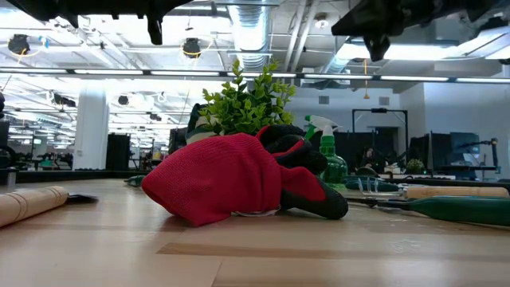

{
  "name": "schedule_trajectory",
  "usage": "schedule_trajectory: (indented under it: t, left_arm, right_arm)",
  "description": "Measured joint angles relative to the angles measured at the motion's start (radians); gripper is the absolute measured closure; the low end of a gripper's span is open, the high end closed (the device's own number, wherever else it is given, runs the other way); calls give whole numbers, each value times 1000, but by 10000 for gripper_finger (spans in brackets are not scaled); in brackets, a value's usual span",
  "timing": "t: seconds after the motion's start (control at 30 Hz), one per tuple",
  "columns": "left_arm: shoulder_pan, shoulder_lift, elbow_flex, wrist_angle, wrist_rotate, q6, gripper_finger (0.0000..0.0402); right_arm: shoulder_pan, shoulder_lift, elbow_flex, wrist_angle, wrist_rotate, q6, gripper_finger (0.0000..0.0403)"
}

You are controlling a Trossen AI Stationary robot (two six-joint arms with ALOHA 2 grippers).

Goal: Pick & Place Garden tools in Gardening bag
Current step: Put the green spray bottle into the brown gardening bag

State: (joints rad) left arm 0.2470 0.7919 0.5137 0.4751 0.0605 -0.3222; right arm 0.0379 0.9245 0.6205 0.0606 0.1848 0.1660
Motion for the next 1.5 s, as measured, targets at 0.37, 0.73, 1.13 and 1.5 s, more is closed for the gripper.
schedule_trajectory:
  t: [0.37,0.73,1.13,1.5]
  left_arm:
    - [0,0,0,-6,-12,-26,400]
    - [0,1,0,-187,-16,-100,400]
    - [1,3,21,-248,-102,-68,400]
    - [1,148,233,-389,-116,32,400]
  right_arm:
    - [-56,-3,-1,2,5,152,403]
    - [-106,-2,48,-190,8,213,403]
    - [-205,-2,187,-343,8,202,403]
    - [-236,-1,188,-339,-3,208,403]
